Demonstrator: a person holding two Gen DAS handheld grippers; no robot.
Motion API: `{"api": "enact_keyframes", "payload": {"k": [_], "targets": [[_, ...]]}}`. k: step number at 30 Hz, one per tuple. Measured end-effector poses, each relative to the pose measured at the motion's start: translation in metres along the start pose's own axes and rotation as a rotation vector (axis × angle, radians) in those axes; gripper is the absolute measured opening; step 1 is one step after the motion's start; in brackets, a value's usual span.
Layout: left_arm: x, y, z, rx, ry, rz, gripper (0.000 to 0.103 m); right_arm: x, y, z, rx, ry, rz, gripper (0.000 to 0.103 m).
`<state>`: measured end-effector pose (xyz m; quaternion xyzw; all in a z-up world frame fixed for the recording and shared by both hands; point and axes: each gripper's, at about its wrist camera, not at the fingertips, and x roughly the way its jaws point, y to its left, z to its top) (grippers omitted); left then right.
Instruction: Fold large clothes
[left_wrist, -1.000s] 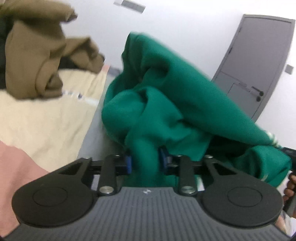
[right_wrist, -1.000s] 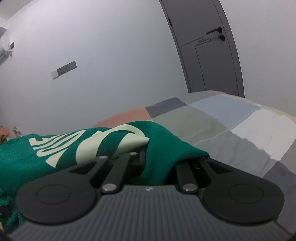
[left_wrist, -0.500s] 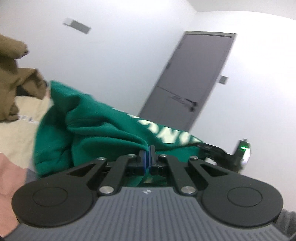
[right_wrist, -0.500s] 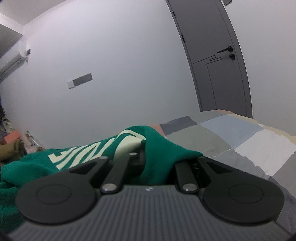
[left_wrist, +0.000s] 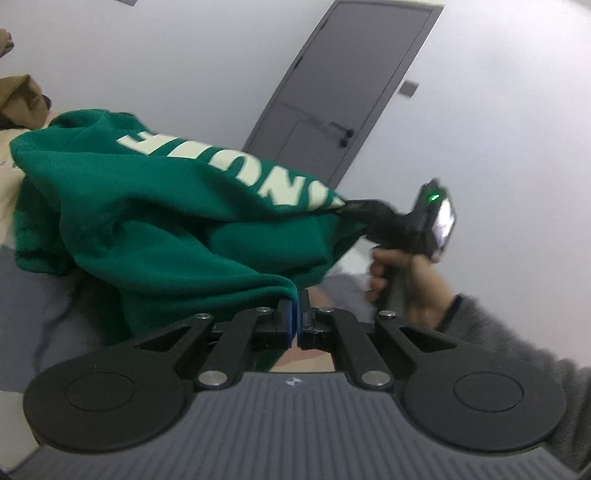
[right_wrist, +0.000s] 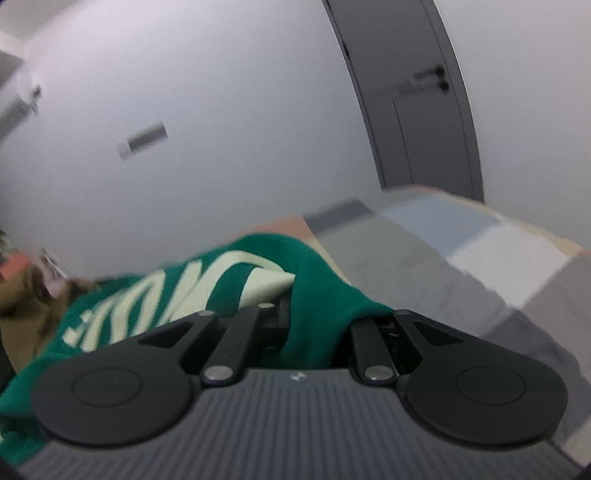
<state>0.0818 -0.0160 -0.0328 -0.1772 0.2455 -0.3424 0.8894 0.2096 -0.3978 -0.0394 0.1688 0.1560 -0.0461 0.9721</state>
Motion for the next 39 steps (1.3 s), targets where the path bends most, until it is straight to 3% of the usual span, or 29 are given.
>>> {"api": "enact_keyframes", "payload": {"k": [4, 5, 6, 7, 8, 12, 14, 18, 21, 24, 26, 29, 33, 37, 39], "targets": [[0.003, 0.017, 0.008, -0.067, 0.006, 0.008, 0.005, -0.003, -0.003, -0.004, 0.029, 0.049, -0.012, 0.018], [0.008, 0.024, 0.015, -0.087, 0.01, 0.006, 0.015, -0.005, -0.003, -0.004, 0.035, 0.061, -0.018, 0.025], [0.009, 0.03, 0.018, -0.108, 0.012, 0.002, 0.039, -0.006, -0.003, -0.005, 0.046, 0.072, -0.02, 0.03], [0.01, 0.037, 0.021, -0.133, 0.019, 0.003, 0.054, -0.01, -0.005, -0.007, 0.065, 0.082, -0.018, 0.033], [0.012, 0.046, 0.025, -0.149, 0.014, 0.014, 0.068, -0.014, -0.006, -0.008, 0.085, 0.091, -0.016, 0.042], [0.018, 0.069, 0.039, -0.21, 0.001, 0.066, 0.072, -0.038, -0.011, -0.015, 0.151, 0.093, -0.014, 0.069], [0.016, 0.083, 0.044, -0.257, -0.018, 0.076, 0.075, -0.055, -0.015, -0.017, 0.185, 0.069, 0.006, 0.076], [0.003, 0.115, 0.057, -0.322, -0.103, 0.128, 0.082, -0.086, -0.02, -0.016, 0.218, -0.012, 0.05, 0.077], [0.002, 0.142, 0.067, -0.37, -0.152, 0.165, 0.084, -0.095, -0.012, -0.013, 0.234, -0.035, 0.166, 0.077], [0.013, 0.175, 0.075, -0.445, -0.174, 0.198, 0.084, -0.089, 0.01, -0.023, 0.242, 0.02, 0.336, 0.078], [0.022, 0.197, 0.078, -0.503, -0.185, 0.203, 0.084, -0.078, 0.03, -0.036, 0.248, 0.101, 0.443, 0.078], [0.041, 0.226, 0.083, -0.581, -0.203, 0.172, 0.084, -0.049, 0.061, -0.059, 0.274, 0.251, 0.535, 0.078], [0.065, 0.253, 0.082, -0.639, -0.21, 0.161, 0.083, -0.004, 0.088, -0.076, 0.258, 0.347, 0.545, 0.078], [0.089, 0.27, 0.08, -0.654, -0.192, 0.122, 0.082, 0.031, 0.099, -0.087, 0.309, 0.39, 0.566, 0.077], [0.098, 0.273, 0.082, -0.632, -0.194, 0.095, 0.07, 0.04, 0.103, -0.088, 0.312, 0.377, 0.573, 0.076]]}}
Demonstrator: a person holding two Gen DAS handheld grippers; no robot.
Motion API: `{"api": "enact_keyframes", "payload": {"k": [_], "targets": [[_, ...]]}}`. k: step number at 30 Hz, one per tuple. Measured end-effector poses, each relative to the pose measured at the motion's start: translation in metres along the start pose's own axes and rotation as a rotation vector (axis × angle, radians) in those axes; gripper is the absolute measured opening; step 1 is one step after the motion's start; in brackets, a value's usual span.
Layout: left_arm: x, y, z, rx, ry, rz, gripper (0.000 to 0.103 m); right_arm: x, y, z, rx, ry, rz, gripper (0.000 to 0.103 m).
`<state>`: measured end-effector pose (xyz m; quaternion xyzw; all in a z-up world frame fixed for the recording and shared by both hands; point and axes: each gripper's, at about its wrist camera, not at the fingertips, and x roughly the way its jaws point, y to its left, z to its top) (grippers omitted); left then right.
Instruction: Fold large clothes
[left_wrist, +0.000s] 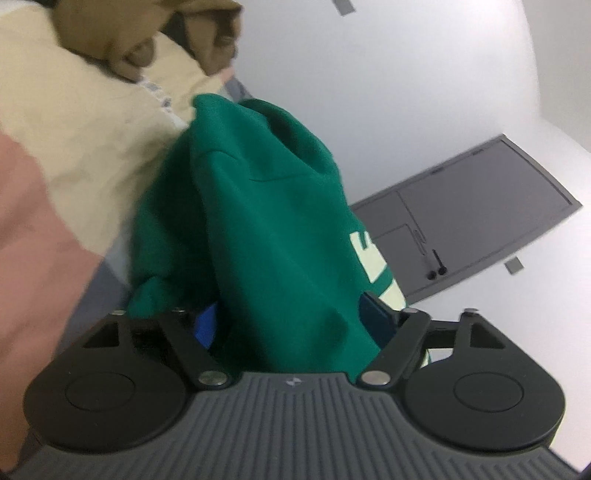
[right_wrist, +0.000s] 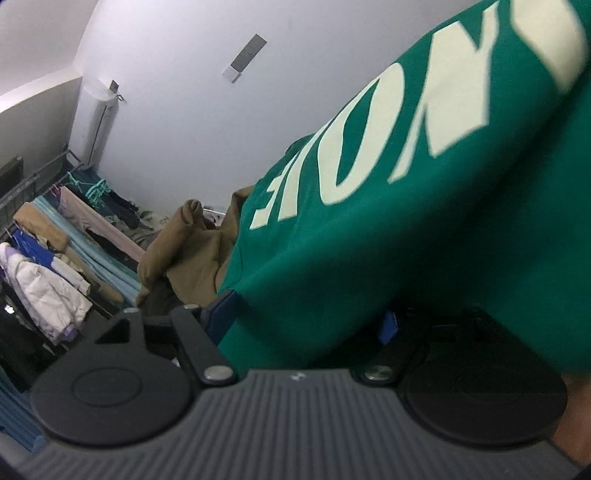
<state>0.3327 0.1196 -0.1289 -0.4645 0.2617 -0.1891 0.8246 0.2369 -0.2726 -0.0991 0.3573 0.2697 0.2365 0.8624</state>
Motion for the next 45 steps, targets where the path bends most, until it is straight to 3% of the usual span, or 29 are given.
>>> {"api": "enact_keyframes", "payload": {"k": [1, 2, 3, 4, 6, 8, 9, 15, 22, 26, 32, 35, 37, 39, 41, 43, 44, 45], "targets": [[0.005, 0.0, 0.0, 0.011, 0.004, 0.002, 0.065, 0.003, 0.0, 0.0, -0.002, -0.011, -0.003, 0.076], [0.008, -0.001, 0.0, 0.017, 0.012, 0.008, 0.049, 0.008, -0.002, 0.002, -0.004, -0.022, -0.009, 0.074], [0.01, -0.001, -0.002, 0.019, 0.024, 0.012, 0.034, 0.011, -0.002, 0.001, -0.008, -0.033, -0.017, 0.065], [0.012, -0.001, -0.002, 0.028, 0.034, 0.006, 0.029, 0.014, -0.004, 0.004, -0.013, -0.043, -0.029, 0.059], [0.012, -0.004, -0.003, 0.062, 0.032, -0.019, 0.016, 0.013, -0.009, 0.01, -0.02, -0.058, -0.053, 0.033], [0.008, -0.009, -0.004, 0.076, 0.015, -0.076, 0.011, 0.008, -0.011, 0.015, -0.031, -0.076, -0.06, 0.015], [0.005, -0.014, -0.004, 0.075, 0.012, -0.11, 0.01, 0.002, -0.011, 0.019, -0.046, -0.089, -0.056, 0.013], [-0.031, -0.054, -0.013, 0.148, 0.004, -0.273, 0.008, -0.043, 0.016, 0.029, -0.156, -0.183, -0.011, 0.01], [-0.094, -0.088, -0.057, 0.225, 0.05, -0.385, 0.008, -0.116, 0.042, 0.02, -0.227, -0.254, 0.032, 0.009], [-0.112, -0.102, -0.084, 0.241, 0.082, -0.398, 0.008, -0.149, 0.053, 0.014, -0.231, -0.29, 0.07, 0.009], [-0.1, -0.089, -0.105, 0.231, 0.142, -0.287, 0.008, -0.17, 0.044, 0.001, -0.139, -0.289, 0.01, 0.008], [-0.091, -0.076, -0.104, 0.18, 0.169, -0.251, 0.01, -0.17, 0.029, -0.005, -0.076, -0.257, -0.061, 0.008], [-0.083, -0.067, -0.102, 0.132, 0.187, -0.239, 0.023, -0.169, 0.02, -0.009, -0.019, -0.239, -0.08, 0.011], [-0.081, -0.059, -0.1, 0.071, 0.197, -0.231, 0.068, -0.167, 0.013, -0.01, 0.026, -0.227, -0.09, 0.011], [-0.077, -0.046, -0.095, 0.013, 0.185, -0.215, 0.072, -0.165, 0.008, -0.01, 0.049, -0.218, -0.098, 0.015], [-0.075, -0.034, -0.092, -0.058, 0.185, -0.205, 0.073, -0.163, 0.006, -0.012, 0.069, -0.208, -0.118, 0.035], [-0.073, -0.026, -0.09, -0.103, 0.183, -0.195, 0.075, -0.162, 0.003, -0.013, 0.082, -0.204, -0.127, 0.057], [-0.071, -0.017, -0.089, -0.144, 0.18, -0.177, 0.076, -0.16, 0.0, -0.013, 0.102, -0.198, -0.128, 0.065]]}}
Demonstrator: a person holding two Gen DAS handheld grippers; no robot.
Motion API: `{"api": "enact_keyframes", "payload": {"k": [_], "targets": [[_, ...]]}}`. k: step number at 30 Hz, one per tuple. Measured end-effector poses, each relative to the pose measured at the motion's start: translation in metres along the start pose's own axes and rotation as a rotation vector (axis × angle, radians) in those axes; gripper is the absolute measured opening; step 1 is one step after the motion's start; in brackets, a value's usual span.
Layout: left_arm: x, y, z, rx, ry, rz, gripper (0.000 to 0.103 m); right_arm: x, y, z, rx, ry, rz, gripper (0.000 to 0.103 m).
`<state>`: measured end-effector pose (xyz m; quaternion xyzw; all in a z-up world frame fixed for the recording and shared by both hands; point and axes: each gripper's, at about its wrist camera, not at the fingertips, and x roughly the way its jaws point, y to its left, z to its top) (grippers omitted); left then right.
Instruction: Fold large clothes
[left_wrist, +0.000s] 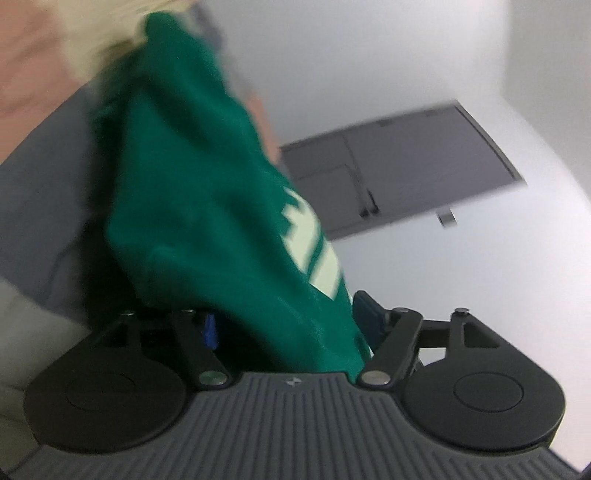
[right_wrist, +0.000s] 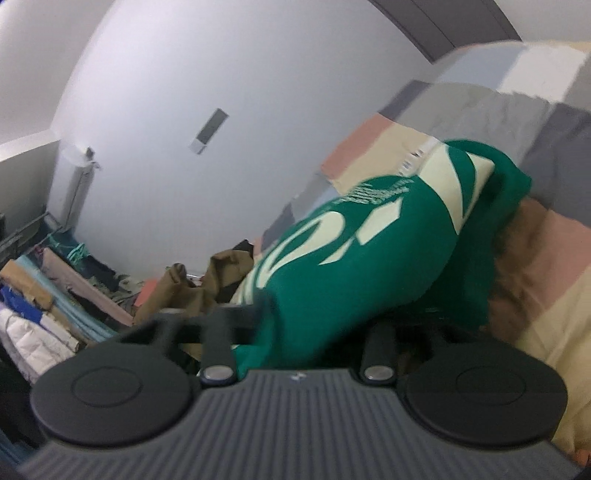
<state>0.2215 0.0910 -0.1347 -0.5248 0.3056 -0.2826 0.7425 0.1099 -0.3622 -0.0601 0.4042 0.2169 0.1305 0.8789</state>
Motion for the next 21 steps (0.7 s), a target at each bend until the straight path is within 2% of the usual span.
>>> {"api": "enact_keyframes", "payload": {"k": [3, 6, 9, 11, 13, 14, 15, 16, 18, 21], "targets": [[0.004, 0.02, 0.009, -0.084, -0.019, 0.04, 0.076, 0.004, -0.012, -0.001, 0.052, 0.025, 0.026, 0.065], [0.01, 0.038, 0.014, -0.168, -0.02, 0.043, 0.076, 0.01, -0.022, 0.0, 0.09, 0.035, 0.014, 0.065], [0.019, 0.048, 0.018, -0.188, -0.025, 0.042, 0.076, 0.017, -0.031, 0.003, 0.124, 0.043, 0.007, 0.065], [0.024, 0.05, 0.02, -0.199, -0.039, 0.063, 0.077, 0.022, -0.037, 0.006, 0.128, 0.045, 0.005, 0.065], [0.023, 0.046, 0.02, -0.217, -0.043, 0.114, 0.077, 0.03, -0.039, 0.009, 0.123, 0.049, -0.006, 0.064], [0.022, 0.051, 0.021, -0.235, -0.043, 0.137, 0.077, 0.033, -0.04, 0.011, 0.121, 0.046, -0.007, 0.057], [0.023, 0.057, 0.021, -0.261, -0.044, 0.149, 0.077, 0.035, -0.039, 0.012, 0.115, 0.043, -0.005, 0.046], [0.022, 0.061, 0.02, -0.284, -0.047, 0.146, 0.077, 0.037, -0.038, 0.012, 0.102, 0.04, -0.003, 0.041], [0.018, 0.062, 0.018, -0.299, -0.057, 0.136, 0.077, 0.036, -0.032, 0.012, 0.077, 0.032, 0.021, 0.018], [0.019, 0.064, 0.015, -0.286, -0.062, 0.133, 0.077, 0.026, -0.023, 0.011, 0.03, 0.002, 0.07, 0.011]]}}
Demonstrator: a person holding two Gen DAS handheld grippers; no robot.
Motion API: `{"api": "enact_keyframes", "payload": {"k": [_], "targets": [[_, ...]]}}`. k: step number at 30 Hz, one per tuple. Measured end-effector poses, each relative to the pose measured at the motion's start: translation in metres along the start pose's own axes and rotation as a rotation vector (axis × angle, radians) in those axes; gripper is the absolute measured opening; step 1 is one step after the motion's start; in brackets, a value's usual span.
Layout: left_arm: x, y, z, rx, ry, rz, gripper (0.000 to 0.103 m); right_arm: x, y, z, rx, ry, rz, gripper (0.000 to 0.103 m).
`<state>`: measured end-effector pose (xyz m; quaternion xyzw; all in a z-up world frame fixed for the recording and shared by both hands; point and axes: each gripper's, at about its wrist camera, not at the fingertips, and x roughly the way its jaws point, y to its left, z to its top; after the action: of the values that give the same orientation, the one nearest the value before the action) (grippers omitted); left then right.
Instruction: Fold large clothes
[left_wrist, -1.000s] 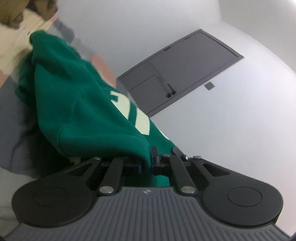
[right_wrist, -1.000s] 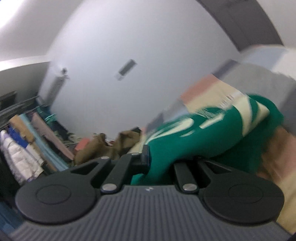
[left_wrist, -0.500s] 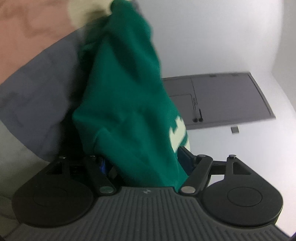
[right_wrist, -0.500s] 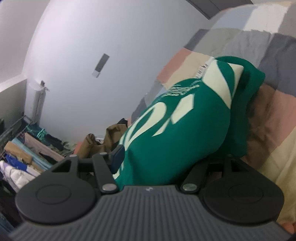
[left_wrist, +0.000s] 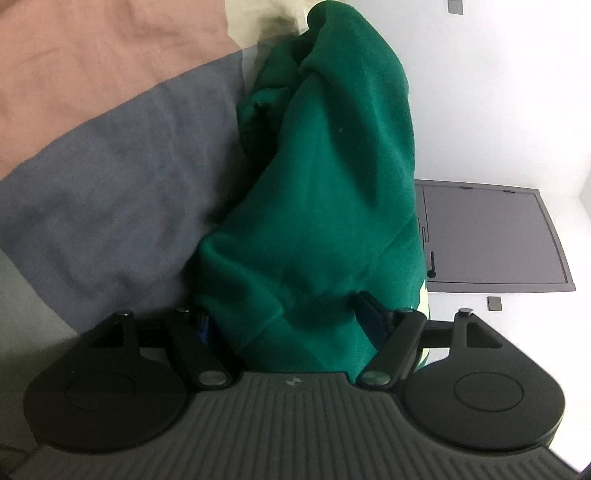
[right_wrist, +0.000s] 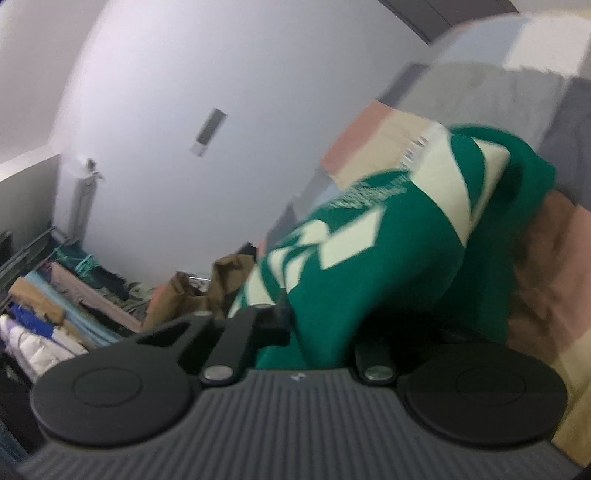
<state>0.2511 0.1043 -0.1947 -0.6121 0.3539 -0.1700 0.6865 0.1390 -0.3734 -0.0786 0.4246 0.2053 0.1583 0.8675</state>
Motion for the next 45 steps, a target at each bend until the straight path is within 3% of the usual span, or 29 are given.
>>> {"api": "enact_keyframes", "payload": {"k": [4, 6, 9, 10, 14, 20, 25, 29, 45], "targets": [[0.006, -0.012, 0.004, 0.101, 0.001, 0.009, 0.069, -0.004, 0.004, 0.001, -0.032, -0.017, 0.004, 0.009], [0.004, -0.021, 0.005, 0.156, -0.024, 0.012, 0.044, -0.001, 0.004, 0.001, -0.049, -0.008, -0.009, 0.008], [-0.015, -0.037, -0.003, 0.229, -0.086, -0.022, 0.023, 0.002, 0.012, 0.0, -0.118, -0.011, -0.03, 0.007], [-0.027, -0.044, -0.008, 0.25, -0.115, -0.054, 0.022, 0.001, 0.015, 0.0, -0.14, -0.019, -0.029, 0.007], [-0.076, -0.075, -0.023, 0.357, -0.214, -0.217, 0.019, -0.01, 0.03, 0.003, -0.209, -0.061, 0.025, 0.006], [-0.135, -0.125, -0.051, 0.534, -0.281, -0.313, 0.018, -0.032, 0.067, 0.022, -0.321, -0.107, 0.101, 0.006], [-0.168, -0.165, -0.066, 0.552, -0.334, -0.397, 0.017, -0.047, 0.114, 0.042, -0.441, -0.116, 0.13, 0.006], [-0.21, -0.205, -0.076, 0.616, -0.389, -0.432, 0.017, -0.061, 0.16, 0.064, -0.518, -0.148, 0.174, 0.006], [-0.369, -0.471, -0.138, 1.01, -0.563, -0.514, 0.018, -0.131, 0.34, 0.17, -0.714, -0.339, 0.426, 0.006]]}}
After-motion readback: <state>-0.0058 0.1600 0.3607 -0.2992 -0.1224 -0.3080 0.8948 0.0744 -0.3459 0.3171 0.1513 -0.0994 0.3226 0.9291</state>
